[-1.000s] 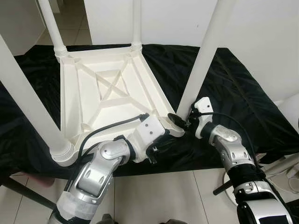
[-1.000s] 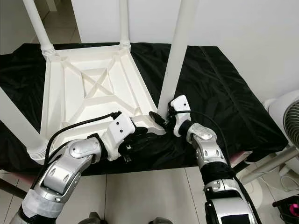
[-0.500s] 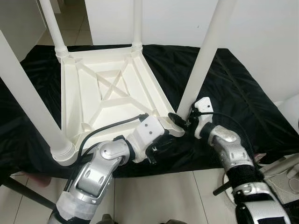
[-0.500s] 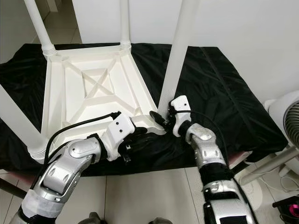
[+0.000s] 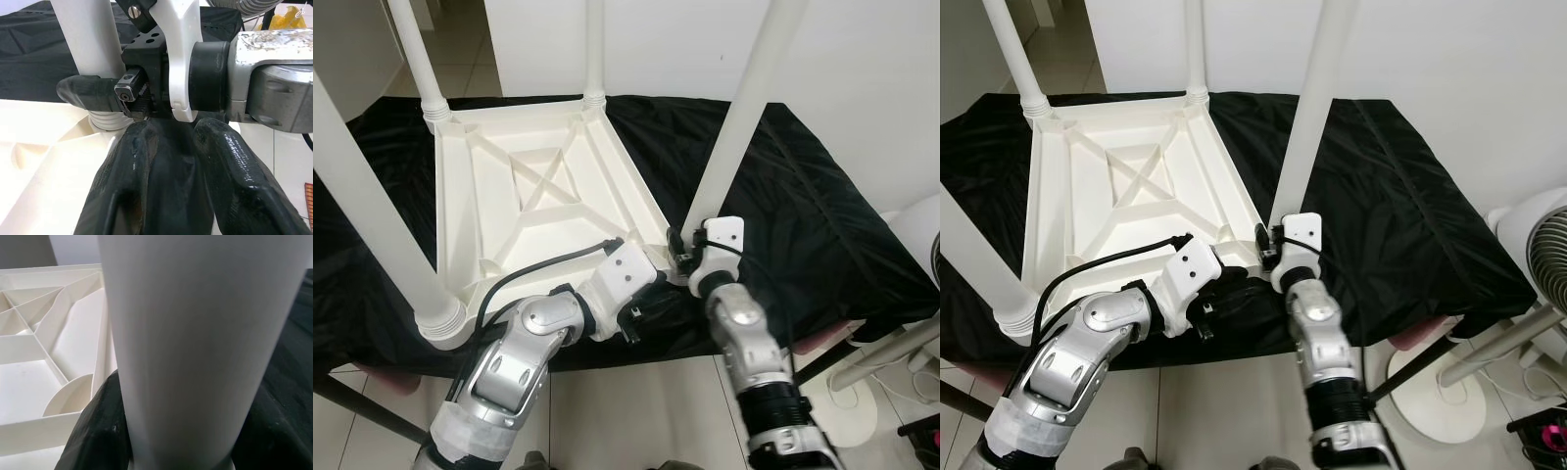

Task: Building children table

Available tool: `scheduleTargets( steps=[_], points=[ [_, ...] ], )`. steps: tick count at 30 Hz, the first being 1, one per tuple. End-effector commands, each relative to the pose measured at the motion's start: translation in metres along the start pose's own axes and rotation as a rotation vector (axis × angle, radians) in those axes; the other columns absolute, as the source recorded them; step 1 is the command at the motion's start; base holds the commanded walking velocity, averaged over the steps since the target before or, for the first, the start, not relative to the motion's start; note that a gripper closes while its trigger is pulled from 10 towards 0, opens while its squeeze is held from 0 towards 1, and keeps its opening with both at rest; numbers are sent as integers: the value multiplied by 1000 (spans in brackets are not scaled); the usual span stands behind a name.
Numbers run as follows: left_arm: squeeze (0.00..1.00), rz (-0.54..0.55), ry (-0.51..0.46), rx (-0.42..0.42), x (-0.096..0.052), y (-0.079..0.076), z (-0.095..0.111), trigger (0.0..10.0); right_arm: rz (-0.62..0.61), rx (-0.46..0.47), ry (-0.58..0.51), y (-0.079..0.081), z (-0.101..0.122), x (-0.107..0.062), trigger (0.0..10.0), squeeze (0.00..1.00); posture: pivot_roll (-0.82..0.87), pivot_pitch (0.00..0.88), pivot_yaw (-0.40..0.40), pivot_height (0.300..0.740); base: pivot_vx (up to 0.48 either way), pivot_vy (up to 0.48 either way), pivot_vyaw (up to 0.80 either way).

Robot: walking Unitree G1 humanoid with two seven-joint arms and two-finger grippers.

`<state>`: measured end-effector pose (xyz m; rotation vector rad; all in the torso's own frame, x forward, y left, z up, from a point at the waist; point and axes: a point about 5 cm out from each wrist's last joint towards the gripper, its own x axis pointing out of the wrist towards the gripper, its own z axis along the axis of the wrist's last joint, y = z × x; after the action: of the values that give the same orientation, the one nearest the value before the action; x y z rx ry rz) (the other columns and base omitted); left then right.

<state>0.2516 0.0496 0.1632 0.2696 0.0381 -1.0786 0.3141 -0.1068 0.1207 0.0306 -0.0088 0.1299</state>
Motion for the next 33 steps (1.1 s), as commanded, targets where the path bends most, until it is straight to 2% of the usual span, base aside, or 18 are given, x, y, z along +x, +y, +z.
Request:
scheduleTargets(
  steps=[1, 7, 8, 15, 16, 23, 26, 27, 29, 32, 33],
  points=[
    [0, 70, 9, -5, -1, 5, -2, 10000, -22, 0, 129, 2, -26, -8, 10000, 0, -70, 10, -31, 740, 0, 0, 0],
    [0, 65, 6, -12, 1, 2, -2, 10000, -55, 1, 94, 0, -16, -7, 10000, 0, -78, 14, -27, 740, 0, 0, 0],
    [0, 63, 6, -11, 1, 2, -2, 10000, -47, 10, 82, -1, -14, -7, 10000, 1000, -77, 14, -28, 740, 0, 0, 0],
    [0, 67, 6, -11, 1, 3, -2, 10000, 0, -5, 67, -4, -14, -10, 10000, 1000, -76, 12, -30, 740, 0, 0, 0],
    [0, 67, 7, -12, 1, 3, -3, 10000, 35, -31, 59, -5, -14, -12, 10000, 0, -76, 13, -29, 740, 0, 0, 0],
    [0, 63, 8, -11, 1, 1, -3, 10000, 142, -44, 30, -12, -12, -17, 10000, 0, -76, 8, -32, 740, 0, 0, 0],
    [0, 59, 21, 21, 0, 1, -5, 10000, 286, -81, -7, -34, -3, -17, 10000, 0, -79, 0, -28, 740, 0, 0, 0],
    [0, 59, 21, 21, 0, 1, -5, 10000, 286, -81, -7, -34, -3, -17, 10000, 0, -79, 0, -28, 740, 0, 0, 0],
    [0, 58, 22, 18, -1, 2, -6, 10000, 341, -108, -11, -44, 2, -16, 10000, 0, -78, 0, -27, 740, 0, 0, 0],
    [0, 57, 22, 17, -1, 2, -6, 10000, 356, -112, -12, -48, 3, -15, 10000, 0, -78, 0, -27, 740, 0, 0, 0],
    [0, 52, 21, 21, 0, 2, -5, 10000, 416, -155, -9, -58, 8, -9, 10000, 0, -81, 0, -22, 740, 0, 0, 0]
  ],
)
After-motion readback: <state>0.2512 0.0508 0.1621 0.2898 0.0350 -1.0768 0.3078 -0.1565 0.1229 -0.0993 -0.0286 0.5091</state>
